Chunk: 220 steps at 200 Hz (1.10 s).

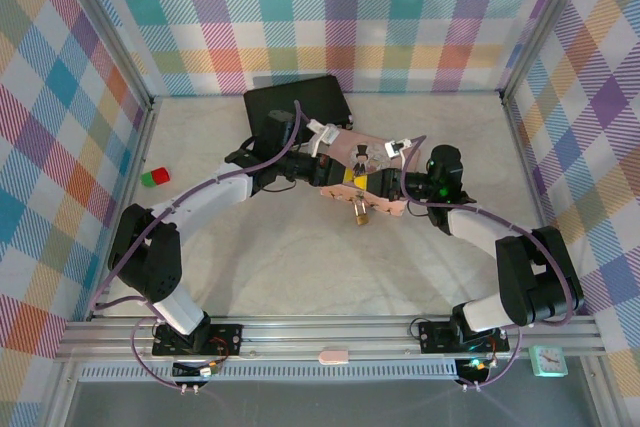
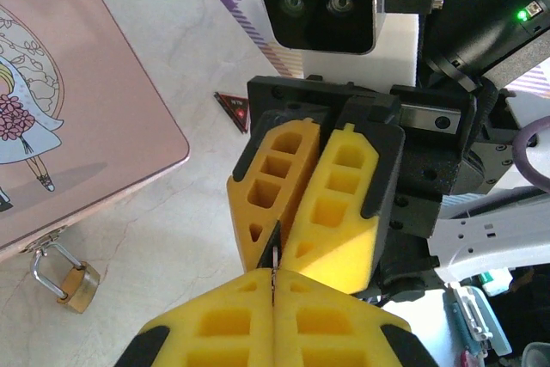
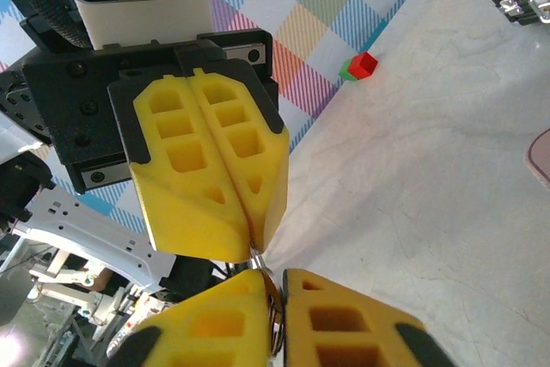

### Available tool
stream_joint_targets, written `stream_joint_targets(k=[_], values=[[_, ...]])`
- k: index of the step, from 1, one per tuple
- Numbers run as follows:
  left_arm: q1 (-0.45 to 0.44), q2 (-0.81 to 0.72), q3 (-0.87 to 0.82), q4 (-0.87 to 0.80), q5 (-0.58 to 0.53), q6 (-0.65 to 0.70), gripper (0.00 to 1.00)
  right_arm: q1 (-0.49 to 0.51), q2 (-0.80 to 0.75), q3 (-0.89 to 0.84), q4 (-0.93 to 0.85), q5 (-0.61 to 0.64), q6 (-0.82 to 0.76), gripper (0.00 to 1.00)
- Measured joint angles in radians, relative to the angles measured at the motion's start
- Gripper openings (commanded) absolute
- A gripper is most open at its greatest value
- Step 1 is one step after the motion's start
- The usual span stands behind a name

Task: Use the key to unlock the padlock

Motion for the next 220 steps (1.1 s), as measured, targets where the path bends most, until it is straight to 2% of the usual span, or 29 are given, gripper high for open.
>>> stream_joint_targets(k=[17,24,28,34,38,48,57,61,64,106,132,172,220], values=[[0.000,0.000,-0.002,0.000,0.000,-0.004,0.01,0.000,0.000,-0.003,0.000,0.000,0.002,0.00],[0.000,0.000,-0.005,0.001,-0.001,-0.008,0.12,0.000,0.000,-0.004,0.000,0.001,0.002,0.00],[0.000,0.000,-0.007,0.004,-0.004,-0.011,0.22,0.000,0.000,-0.004,0.000,0.002,0.002,0.00],[0.000,-0.001,-0.010,0.011,-0.009,-0.014,0.45,0.000,0.000,-0.005,-0.001,0.005,0.002,0.00],[0.000,-0.001,-0.012,0.016,-0.015,-0.021,0.54,0.000,0.000,-0.005,-0.001,0.008,0.002,0.00],[0.000,-0.007,-0.025,0.027,-0.047,-0.041,0.64,0.000,0.000,-0.006,-0.009,0.017,0.000,0.00],[0.004,-0.019,-0.047,0.046,-0.087,-0.068,0.69,0.000,0.000,-0.008,-0.025,0.036,-0.003,0.00],[0.005,-0.026,-0.060,0.054,-0.104,-0.082,0.79,-0.001,-0.002,-0.010,-0.034,0.045,-0.006,0.00],[0.007,-0.033,-0.071,0.065,-0.120,-0.094,0.82,-0.002,-0.002,-0.011,-0.041,0.053,-0.006,0.00],[-0.013,-0.108,-0.264,0.214,-0.378,-0.234,0.81,-0.036,-0.095,-0.072,-0.249,0.271,-0.023,0.00],[-0.114,-0.075,-0.320,0.248,-0.558,-0.275,0.78,-0.050,-0.197,-0.094,-0.401,0.436,-0.053,0.00],[-0.262,0.095,-0.301,0.286,-0.765,-0.327,0.78,-0.051,-0.329,-0.093,-0.624,0.651,-0.114,0.00],[-0.336,0.255,-0.184,0.247,-0.924,-0.375,0.76,-0.054,-0.436,-0.093,-0.753,0.773,-0.163,0.00]])
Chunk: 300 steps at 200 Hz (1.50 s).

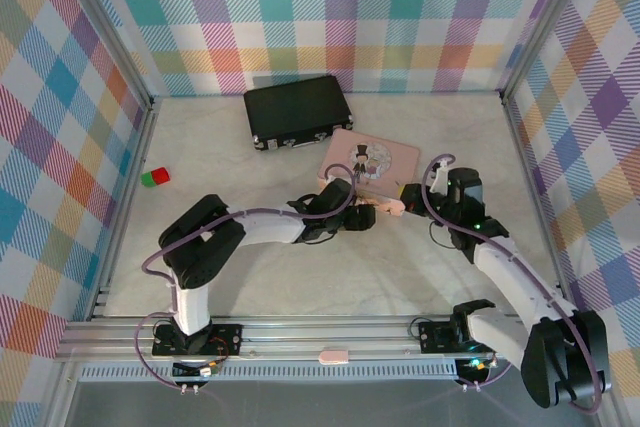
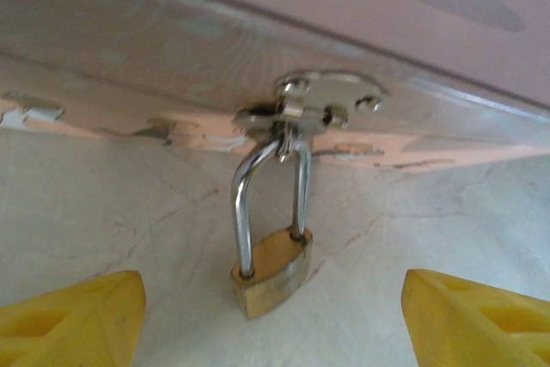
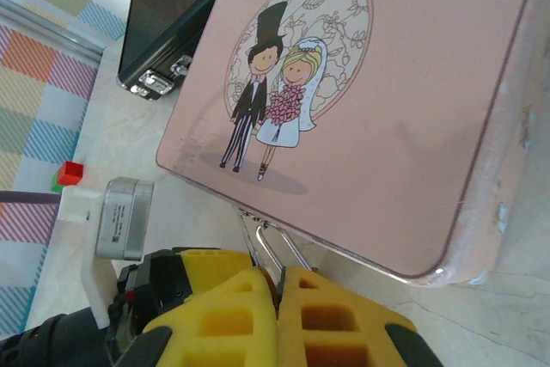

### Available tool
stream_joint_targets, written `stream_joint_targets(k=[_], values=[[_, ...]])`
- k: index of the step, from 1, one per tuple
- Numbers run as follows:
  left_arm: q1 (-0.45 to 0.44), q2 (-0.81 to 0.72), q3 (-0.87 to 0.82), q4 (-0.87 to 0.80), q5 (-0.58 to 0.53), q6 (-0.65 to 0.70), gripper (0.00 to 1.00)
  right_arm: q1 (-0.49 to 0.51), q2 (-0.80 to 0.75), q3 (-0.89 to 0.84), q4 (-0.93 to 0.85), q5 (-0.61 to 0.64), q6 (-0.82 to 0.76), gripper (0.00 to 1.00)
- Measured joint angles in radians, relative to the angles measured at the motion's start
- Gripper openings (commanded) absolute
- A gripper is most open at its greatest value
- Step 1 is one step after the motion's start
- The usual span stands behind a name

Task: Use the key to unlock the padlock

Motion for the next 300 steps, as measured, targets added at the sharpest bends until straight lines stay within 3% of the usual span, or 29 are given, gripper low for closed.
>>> stream_joint_targets(k=[73,141,206,257,300], values=[[-0.034,0.081,0.089,-0.094,-0.072,-0.032,0.56,-0.021,-0.022,-0.008,-0.011,0.025,-0.007,0.00],[-0.037,0.117,0.159,-0.195,-0.117,-0.029,0.52,-0.042,-0.022,-0.031,0.006,0.021,0.002,0.00],[-0.037,0.132,0.178,-0.206,-0.145,-0.016,0.22,-0.056,-0.022,-0.040,0.018,0.006,0.010,0.00],[-0.016,0.111,0.136,-0.117,-0.065,-0.058,0.00,-0.057,-0.005,-0.062,0.050,-0.036,0.046,0.00],[0.046,0.077,0.077,-0.010,0.079,-0.190,0.00,-0.057,0.053,-0.135,0.133,-0.103,0.127,0.00]])
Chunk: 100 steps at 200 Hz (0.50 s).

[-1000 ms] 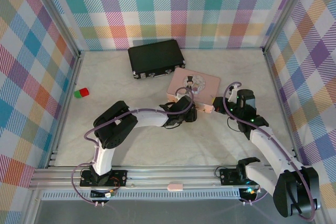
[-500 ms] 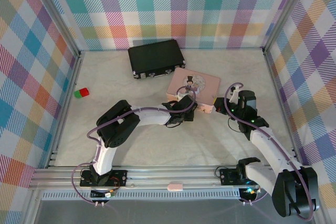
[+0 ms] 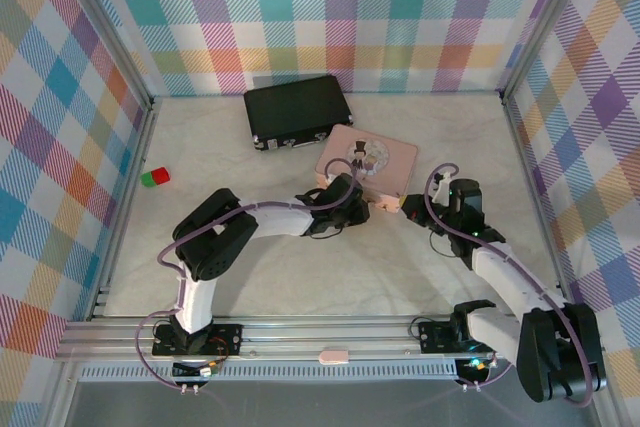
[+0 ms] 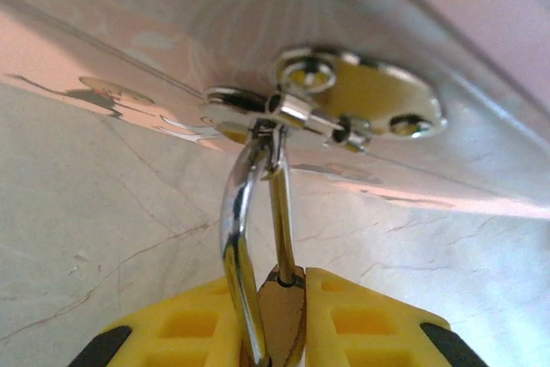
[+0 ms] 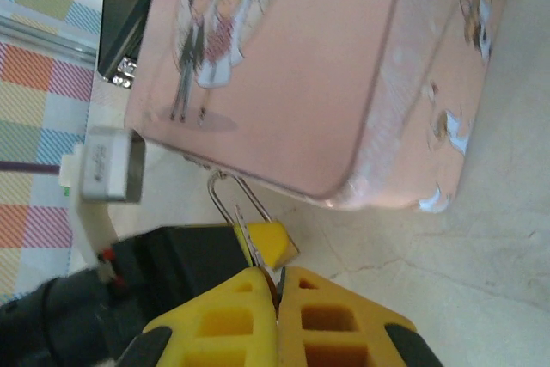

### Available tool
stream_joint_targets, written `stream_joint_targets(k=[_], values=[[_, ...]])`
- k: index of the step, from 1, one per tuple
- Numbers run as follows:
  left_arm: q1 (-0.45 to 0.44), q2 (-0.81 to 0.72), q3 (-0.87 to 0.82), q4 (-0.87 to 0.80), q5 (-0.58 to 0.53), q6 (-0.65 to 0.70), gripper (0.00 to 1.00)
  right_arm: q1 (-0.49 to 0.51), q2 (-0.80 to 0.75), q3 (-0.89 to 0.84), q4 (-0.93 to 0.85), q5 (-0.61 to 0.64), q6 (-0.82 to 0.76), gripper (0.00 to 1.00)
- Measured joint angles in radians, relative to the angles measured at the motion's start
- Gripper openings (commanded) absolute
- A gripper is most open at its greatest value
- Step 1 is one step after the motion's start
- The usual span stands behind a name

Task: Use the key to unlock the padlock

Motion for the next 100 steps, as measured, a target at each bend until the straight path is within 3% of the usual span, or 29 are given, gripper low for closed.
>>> stream_joint_targets(k=[33,100], values=[[0.028,-0.019,-0.015,0.074,0.073,-0.098,0.00,0.000,0.042,-0.069,0.100,-0.057,0.087,0.00],[0.040,-0.039,-0.041,0.245,0.132,-0.268,0.00,-0.002,0.258,-0.192,0.497,-0.180,0.314,0.00]])
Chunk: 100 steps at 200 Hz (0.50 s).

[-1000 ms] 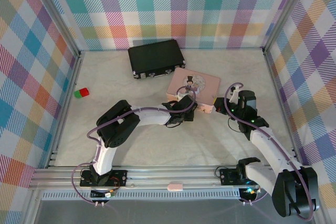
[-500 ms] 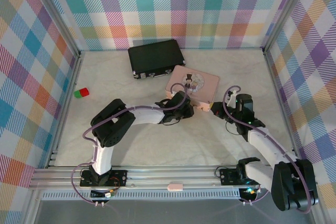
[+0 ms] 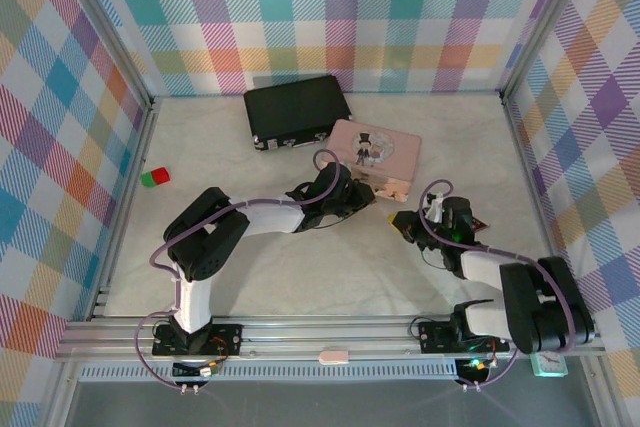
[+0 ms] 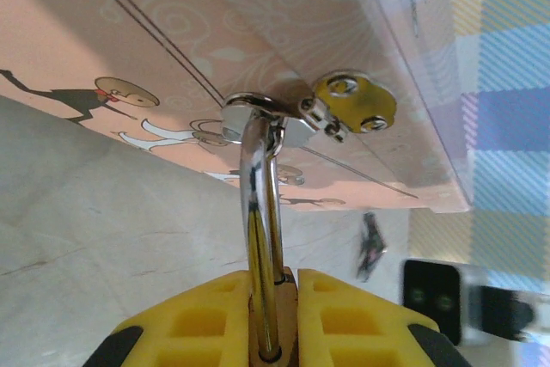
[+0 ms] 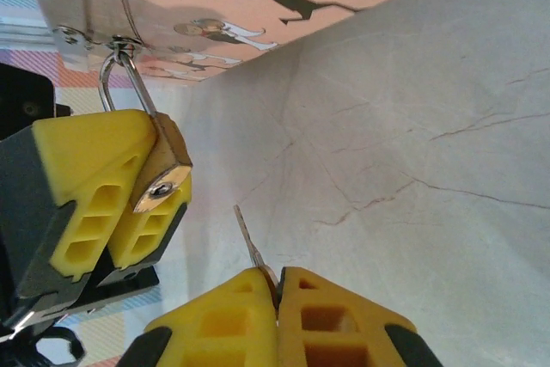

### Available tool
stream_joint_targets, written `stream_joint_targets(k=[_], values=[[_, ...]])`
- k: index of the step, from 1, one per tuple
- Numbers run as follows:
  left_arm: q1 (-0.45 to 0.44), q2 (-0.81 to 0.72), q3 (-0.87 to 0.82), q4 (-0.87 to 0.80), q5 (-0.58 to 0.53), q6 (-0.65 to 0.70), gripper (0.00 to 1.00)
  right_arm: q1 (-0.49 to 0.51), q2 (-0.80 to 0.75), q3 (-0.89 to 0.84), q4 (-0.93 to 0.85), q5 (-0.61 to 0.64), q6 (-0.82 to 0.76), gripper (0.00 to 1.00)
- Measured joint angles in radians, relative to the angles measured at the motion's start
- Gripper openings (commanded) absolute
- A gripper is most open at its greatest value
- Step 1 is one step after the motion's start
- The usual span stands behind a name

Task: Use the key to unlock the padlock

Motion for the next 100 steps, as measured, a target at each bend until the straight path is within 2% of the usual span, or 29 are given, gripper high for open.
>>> stream_joint_targets(k=[57,100], values=[[0.000,0.000,-0.024,0.095,0.004,-0.062,0.00,0.000,0.186,0.000,0.303,-0.052,0.142,0.00],[0.000,0.000,-0.030,0.115,0.003,-0.077,0.00,0.004,0.244,0.000,0.425,-0.075,0.201,0.00]])
